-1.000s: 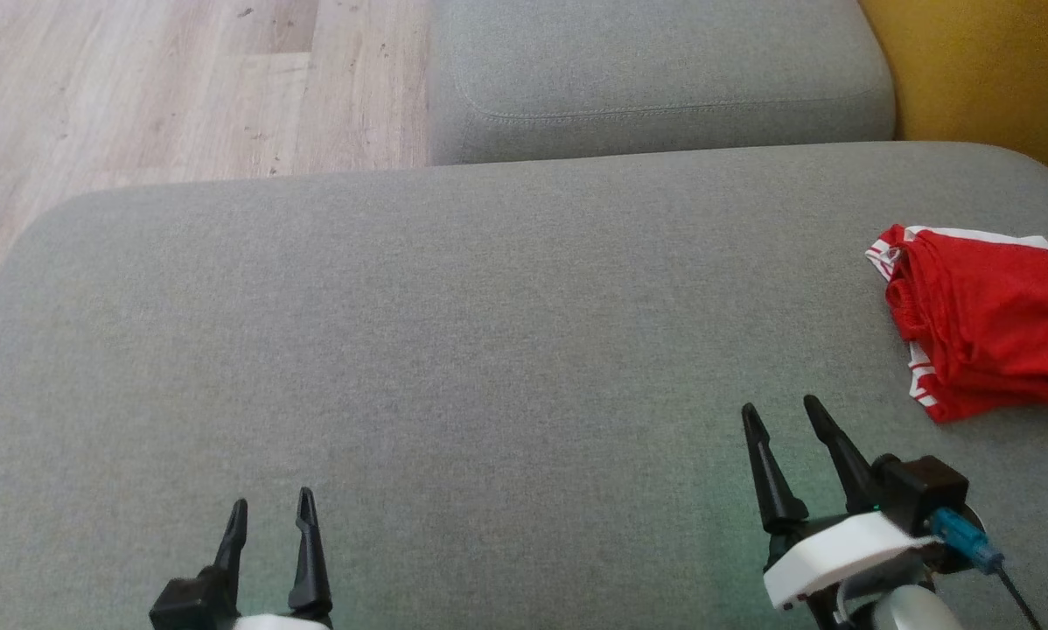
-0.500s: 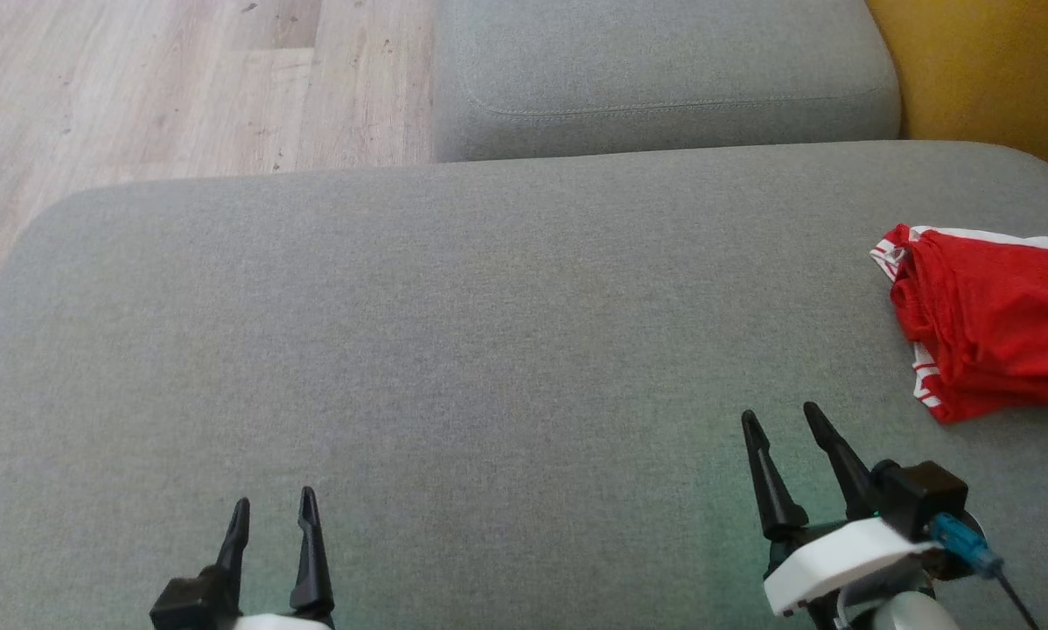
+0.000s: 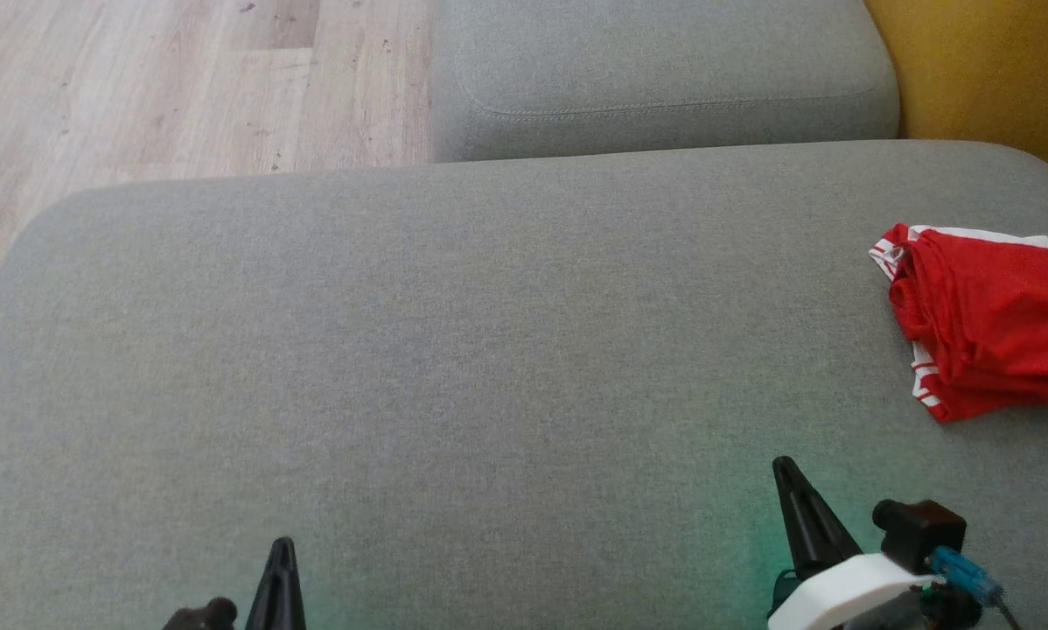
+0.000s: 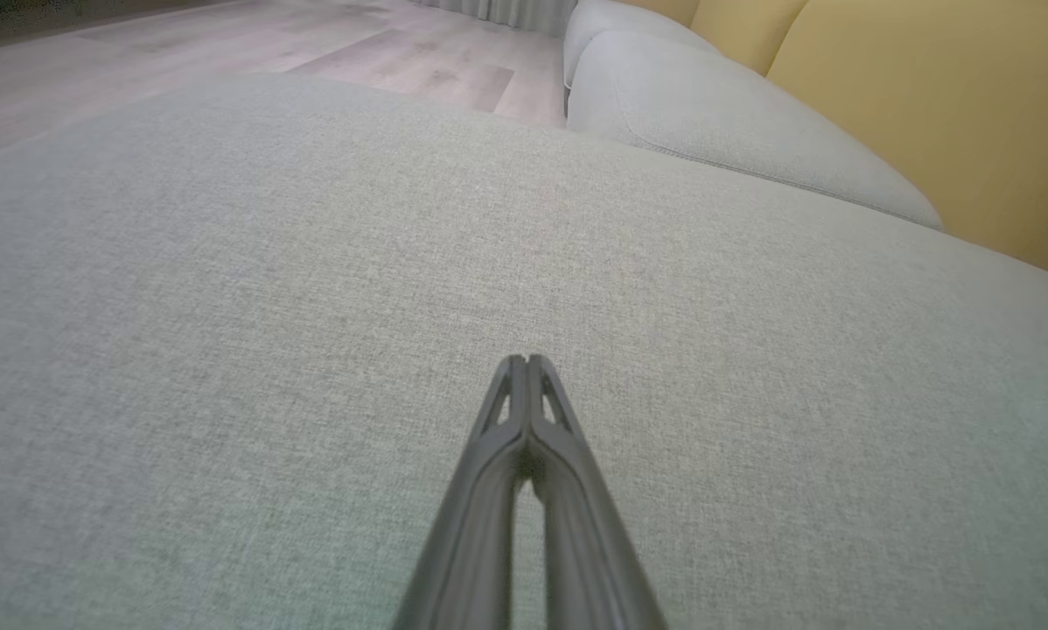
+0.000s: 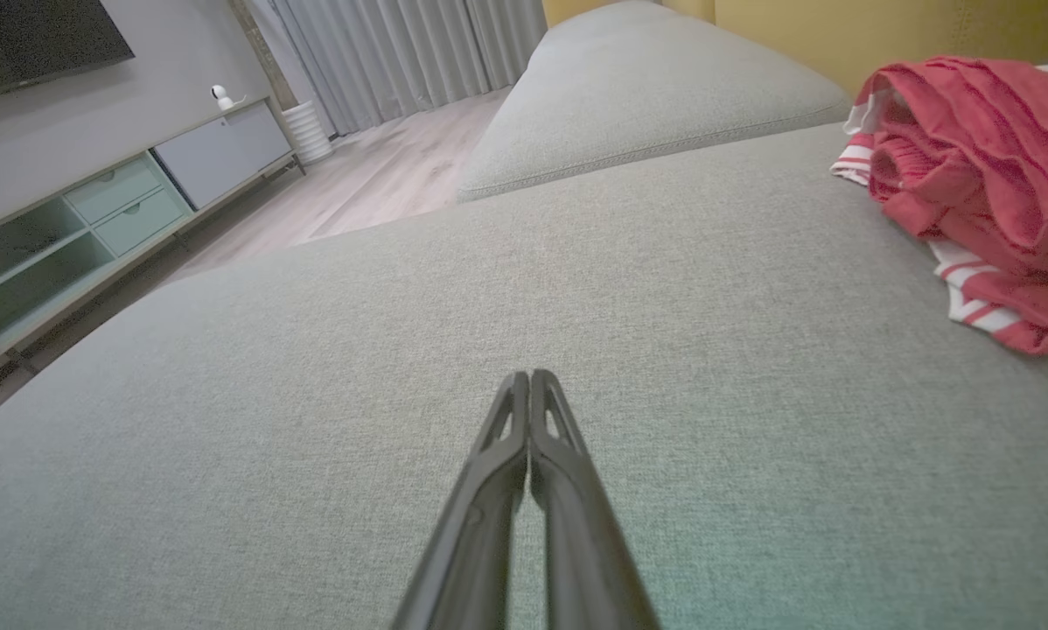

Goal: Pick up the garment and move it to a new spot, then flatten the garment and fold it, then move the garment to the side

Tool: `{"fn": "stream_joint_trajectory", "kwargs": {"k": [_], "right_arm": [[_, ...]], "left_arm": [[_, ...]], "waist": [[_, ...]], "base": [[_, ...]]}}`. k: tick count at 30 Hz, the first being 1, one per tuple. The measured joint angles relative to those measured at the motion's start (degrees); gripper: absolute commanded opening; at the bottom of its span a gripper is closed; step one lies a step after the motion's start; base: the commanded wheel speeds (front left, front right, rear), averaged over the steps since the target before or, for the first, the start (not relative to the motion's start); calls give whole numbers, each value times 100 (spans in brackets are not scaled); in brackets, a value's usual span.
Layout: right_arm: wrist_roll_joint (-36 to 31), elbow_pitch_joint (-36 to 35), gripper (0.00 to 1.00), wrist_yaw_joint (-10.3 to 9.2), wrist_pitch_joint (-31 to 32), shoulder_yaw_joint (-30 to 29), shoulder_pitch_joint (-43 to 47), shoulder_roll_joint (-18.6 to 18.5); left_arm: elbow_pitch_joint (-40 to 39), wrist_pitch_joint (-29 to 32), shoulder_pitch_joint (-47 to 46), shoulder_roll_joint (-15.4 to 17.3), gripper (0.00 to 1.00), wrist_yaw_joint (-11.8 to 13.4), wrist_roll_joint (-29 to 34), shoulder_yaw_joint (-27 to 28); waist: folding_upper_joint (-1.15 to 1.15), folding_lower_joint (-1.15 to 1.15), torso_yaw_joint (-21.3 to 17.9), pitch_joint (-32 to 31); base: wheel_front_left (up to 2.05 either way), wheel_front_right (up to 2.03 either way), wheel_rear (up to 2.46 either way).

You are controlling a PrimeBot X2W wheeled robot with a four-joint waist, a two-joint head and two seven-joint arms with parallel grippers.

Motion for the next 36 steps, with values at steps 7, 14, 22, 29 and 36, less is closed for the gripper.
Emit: {"fn": "stream_joint_trajectory", "kwargs": {"k": [7, 14, 22, 29, 36], "right_arm": [[475, -2, 0, 0, 29, -44, -4, -1], [940, -30, 0, -1, 86, -114, -12, -4], [1478, -42, 0, -1, 176, -190, -24, -8], [1941, -62, 0, -1, 230, -256, -104, -13], [2398, -78, 0, -1, 285, -354, -149, -27]], "left_arm": [[-1, 103, -1, -30, 0, -118, -348, 148], [-2, 208, -38, -82, 0, -221, -684, 319], [-10, 349, -138, -153, 0, -341, -1076, 499], [-13, 450, -147, -197, 0, -446, -1408, 655], [-29, 558, -243, -246, 0, -565, -1755, 801]], "waist": [[0, 0, -6, 12], [0, 0, -11, 25], [0, 0, -17, 39], [0, 0, -23, 52], [0, 0, -29, 64]], "base": [[0, 0, 0], [0, 0, 0], [0, 0, 0], [0, 0, 0], [0, 0, 0]]}}
